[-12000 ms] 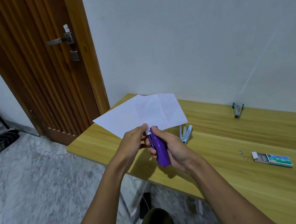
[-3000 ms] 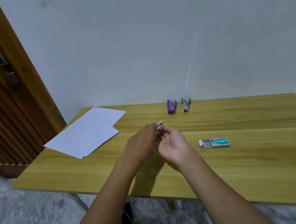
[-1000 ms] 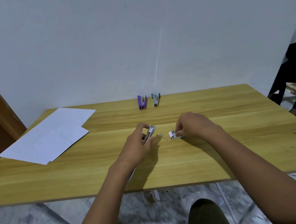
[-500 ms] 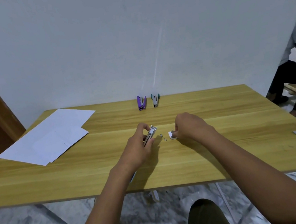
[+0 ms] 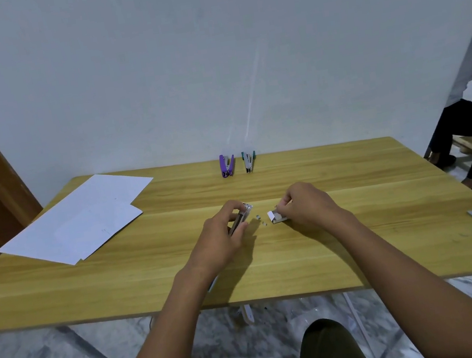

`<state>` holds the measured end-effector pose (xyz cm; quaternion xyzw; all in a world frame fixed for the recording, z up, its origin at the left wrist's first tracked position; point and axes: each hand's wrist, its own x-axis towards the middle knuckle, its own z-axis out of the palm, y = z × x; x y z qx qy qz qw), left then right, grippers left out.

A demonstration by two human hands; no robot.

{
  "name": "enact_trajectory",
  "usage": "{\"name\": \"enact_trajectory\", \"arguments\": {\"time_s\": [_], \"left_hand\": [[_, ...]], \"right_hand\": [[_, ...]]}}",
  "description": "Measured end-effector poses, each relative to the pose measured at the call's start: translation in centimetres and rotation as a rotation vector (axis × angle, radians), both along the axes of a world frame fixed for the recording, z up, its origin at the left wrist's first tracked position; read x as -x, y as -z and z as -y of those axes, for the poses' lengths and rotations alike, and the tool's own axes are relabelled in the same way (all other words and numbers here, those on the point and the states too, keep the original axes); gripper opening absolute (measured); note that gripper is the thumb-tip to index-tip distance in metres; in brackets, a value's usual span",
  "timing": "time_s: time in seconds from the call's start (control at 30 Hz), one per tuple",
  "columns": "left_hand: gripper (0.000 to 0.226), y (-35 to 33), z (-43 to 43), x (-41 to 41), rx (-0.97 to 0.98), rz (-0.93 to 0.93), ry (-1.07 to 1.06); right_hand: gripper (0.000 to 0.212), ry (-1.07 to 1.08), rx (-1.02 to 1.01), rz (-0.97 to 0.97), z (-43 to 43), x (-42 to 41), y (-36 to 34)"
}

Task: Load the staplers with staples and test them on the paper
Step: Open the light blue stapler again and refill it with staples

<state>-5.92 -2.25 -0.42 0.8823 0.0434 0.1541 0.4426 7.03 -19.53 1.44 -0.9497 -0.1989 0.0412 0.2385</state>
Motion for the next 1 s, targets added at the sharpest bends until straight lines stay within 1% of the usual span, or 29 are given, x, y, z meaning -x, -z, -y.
{"name": "enact_trajectory", "arguments": {"time_s": [0.1, 0.23, 0.4, 0.5, 0.67, 0.83, 0.9, 1.0], "left_hand": [[0.024, 0.0, 0.2, 0.0, 0.019, 0.005, 0.003], [0.022, 0.0, 0.3, 0.0, 0.022, -0.001, 0.004], [0.017, 0.2, 0.1, 0.0, 0.017, -0.006, 0.001], [0.017, 0.3, 0.0, 0.0, 0.007, -0.013, -0.006], [0.016, 0.3, -0.1, -0.1, -0.011, -0.027, -0.009], [0.017, 0.3, -0.1, -0.1, 0.012, -0.024, -0.011], [0.018, 0.1, -0.1, 0.0, 0.013, -0.025, -0.009], [0.018, -0.1, -0.1, 0.2, 0.016, -0.017, -0.006]], "right_hand": [[0.024, -0.048, -0.073, 0.0, 0.6, -0.1, -0.1], [0.013, -0.114, -0.149, -0.022, 0.9, -0.4, 0.3], [0.002, -0.159, -0.164, -0.005, 1.0, -0.7, 0.6], [0.003, -0.177, -0.153, -0.004, 1.1, -0.8, 0.5], [0.006, -0.21, -0.062, 0.023, 1.1, -0.5, 0.2], [0.01, -0.202, -0.032, -0.011, 0.6, -0.2, -0.3], [0.01, -0.192, -0.068, -0.03, 0.4, -0.1, -0.4], [0.009, -0.149, -0.212, -0.046, 0.1, 0.0, -0.6]]}}
